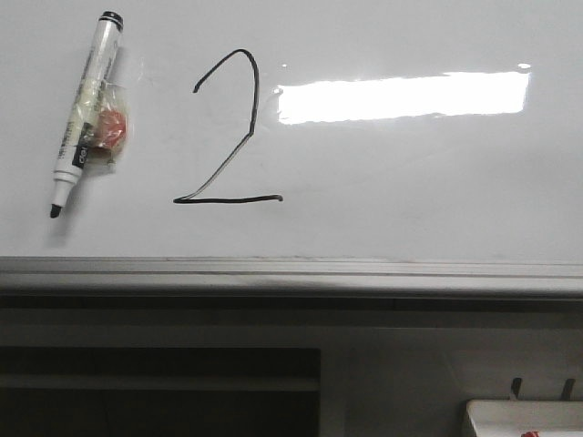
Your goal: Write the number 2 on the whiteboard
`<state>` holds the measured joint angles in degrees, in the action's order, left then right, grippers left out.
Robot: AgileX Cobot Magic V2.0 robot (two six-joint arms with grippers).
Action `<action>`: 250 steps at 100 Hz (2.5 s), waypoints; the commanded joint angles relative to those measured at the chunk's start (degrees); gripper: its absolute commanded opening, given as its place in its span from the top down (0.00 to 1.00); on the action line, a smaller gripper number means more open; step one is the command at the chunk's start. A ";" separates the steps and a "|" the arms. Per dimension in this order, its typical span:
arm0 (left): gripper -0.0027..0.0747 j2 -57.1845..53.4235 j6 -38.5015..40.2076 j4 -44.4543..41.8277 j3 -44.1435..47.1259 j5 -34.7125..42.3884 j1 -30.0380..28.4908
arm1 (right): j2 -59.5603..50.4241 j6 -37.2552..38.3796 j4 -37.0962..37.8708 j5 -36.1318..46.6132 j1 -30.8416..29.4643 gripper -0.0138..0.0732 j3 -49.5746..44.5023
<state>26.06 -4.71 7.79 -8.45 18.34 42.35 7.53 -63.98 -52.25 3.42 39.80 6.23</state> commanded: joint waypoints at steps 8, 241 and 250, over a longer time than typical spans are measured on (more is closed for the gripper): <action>0.99 -0.27 0.14 -6.74 -1.39 3.67 -7.85 | 0.61 -0.44 0.21 2.86 -0.41 0.91 1.42; 0.99 -27.85 0.36 -10.68 9.16 -34.04 -45.29 | 0.61 46.69 40.15 3.39 -0.41 0.91 1.61; 0.99 -27.85 0.36 -10.68 9.16 -34.04 -45.29 | 0.61 61.66 54.36 1.92 -0.52 0.91 1.61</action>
<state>-0.22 -4.74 -2.72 0.07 -18.94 -3.40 7.53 -18.75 -13.15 3.00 39.80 6.23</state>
